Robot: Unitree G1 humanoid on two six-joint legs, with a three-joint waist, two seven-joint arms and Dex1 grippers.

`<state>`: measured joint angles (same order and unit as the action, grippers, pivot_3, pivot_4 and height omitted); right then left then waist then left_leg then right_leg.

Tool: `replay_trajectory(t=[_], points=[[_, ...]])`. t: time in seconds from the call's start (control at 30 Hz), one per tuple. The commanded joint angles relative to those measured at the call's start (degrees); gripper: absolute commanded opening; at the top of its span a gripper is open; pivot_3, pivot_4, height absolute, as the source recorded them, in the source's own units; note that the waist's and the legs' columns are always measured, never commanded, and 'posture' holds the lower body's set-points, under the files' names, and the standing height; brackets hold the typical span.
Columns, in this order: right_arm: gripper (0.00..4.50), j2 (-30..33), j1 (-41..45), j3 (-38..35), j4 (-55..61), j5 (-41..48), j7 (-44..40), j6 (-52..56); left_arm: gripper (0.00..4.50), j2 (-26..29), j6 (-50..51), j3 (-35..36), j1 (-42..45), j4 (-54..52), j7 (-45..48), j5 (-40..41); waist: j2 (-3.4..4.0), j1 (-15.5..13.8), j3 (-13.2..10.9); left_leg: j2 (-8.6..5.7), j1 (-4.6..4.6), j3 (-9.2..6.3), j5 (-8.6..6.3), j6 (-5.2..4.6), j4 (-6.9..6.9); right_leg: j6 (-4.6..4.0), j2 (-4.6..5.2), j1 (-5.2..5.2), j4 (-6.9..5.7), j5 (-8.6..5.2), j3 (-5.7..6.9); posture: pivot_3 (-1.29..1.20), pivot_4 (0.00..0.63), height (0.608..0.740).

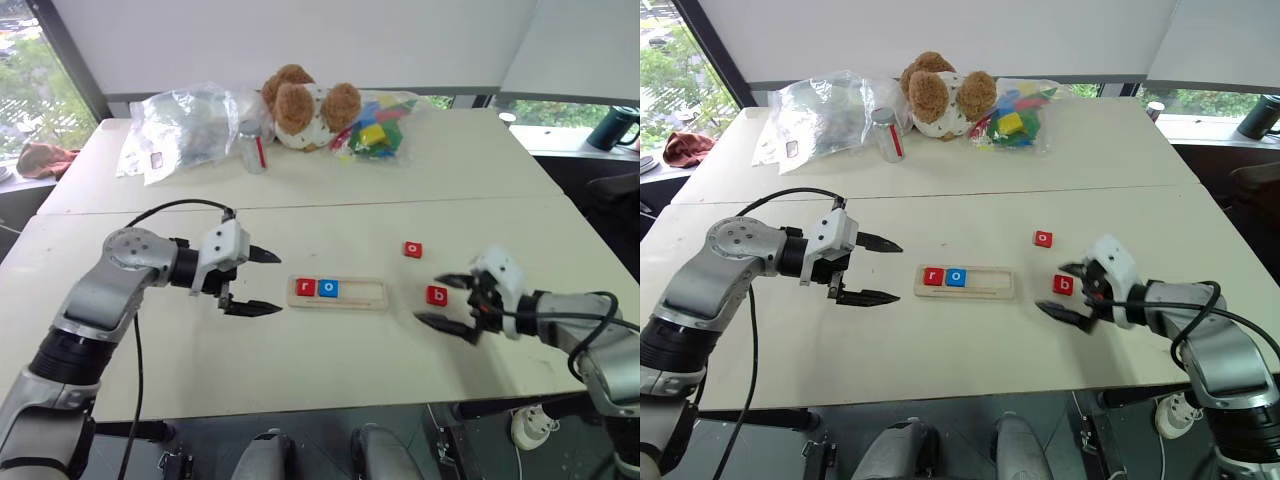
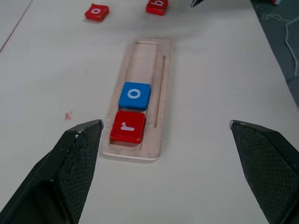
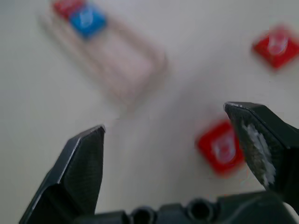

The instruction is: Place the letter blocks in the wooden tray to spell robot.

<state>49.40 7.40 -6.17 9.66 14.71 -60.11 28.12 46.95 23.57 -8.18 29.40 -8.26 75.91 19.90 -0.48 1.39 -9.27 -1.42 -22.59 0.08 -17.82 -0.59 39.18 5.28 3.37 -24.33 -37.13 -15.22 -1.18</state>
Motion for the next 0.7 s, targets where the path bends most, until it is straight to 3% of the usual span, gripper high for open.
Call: replay_trajectory(t=[0.03, 0.27, 0.5, 0.6, 0.7], points=[[4.44, 1.1, 5.0, 0.6, -8.9, -0.5, -5.1, -10.6, 4.50, 1.6, 3.1, 2.2, -1.5, -4.7, -0.4, 2.8, -0.06, 0.0, 0.0, 0.06, 0.20, 0.00, 0.00, 0.00, 0.00, 0.00, 0.01, 0.19, -0.04, 0.00, 0.00, 0.00, 0.150, 0.740], [4.44, 1.1, 12.4, 5.7, -24.1, -3.6, -11.7, -20.4, 4.50, 3.3, 5.9, 4.2, -3.7, -7.0, -2.7, 4.0, -0.05, -0.8, 0.0, 0.20, 0.24, -0.19, 0.02, 0.06, -0.01, -0.03, -0.09, 0.21, -0.16, -0.01, 0.07, 0.00, 0.150, 0.740], [4.44, 0.4, 16.4, 8.4, -31.7, -5.4, -14.5, -25.3, 4.50, 4.4, 6.2, 5.5, -4.5, -6.8, -3.8, 4.3, -0.04, -0.7, 0.0, 0.10, 0.18, -0.17, 0.04, 0.09, -0.01, -0.02, 0.09, 0.19, -0.09, -0.01, 0.08, 0.00, 0.150, 0.740], [3.61, -0.4, 18.1, 9.3, -35.2, -6.1, -15.2, -27.2, 4.50, 4.5, 5.8, 5.3, -4.8, -6.3, -4.1, 4.0, -0.04, -0.7, 0.0, 0.10, 0.19, -0.17, 0.04, 0.10, -0.01, -0.03, 0.09, 0.19, -0.09, -0.01, 0.07, 0.00, 0.150, 0.740], [2.17, -1.1, 19.4, 9.8, -37.1, -6.3, -15.7, -28.5, 4.50, 4.8, 5.2, 5.0, -5.2, -5.8, -4.2, 3.4, -0.04, -0.6, 0.0, 0.11, 0.19, -0.18, 0.04, 0.11, -0.02, -0.03, 0.09, 0.18, -0.10, -0.01, 0.08, 0.00, 0.150, 0.740]])
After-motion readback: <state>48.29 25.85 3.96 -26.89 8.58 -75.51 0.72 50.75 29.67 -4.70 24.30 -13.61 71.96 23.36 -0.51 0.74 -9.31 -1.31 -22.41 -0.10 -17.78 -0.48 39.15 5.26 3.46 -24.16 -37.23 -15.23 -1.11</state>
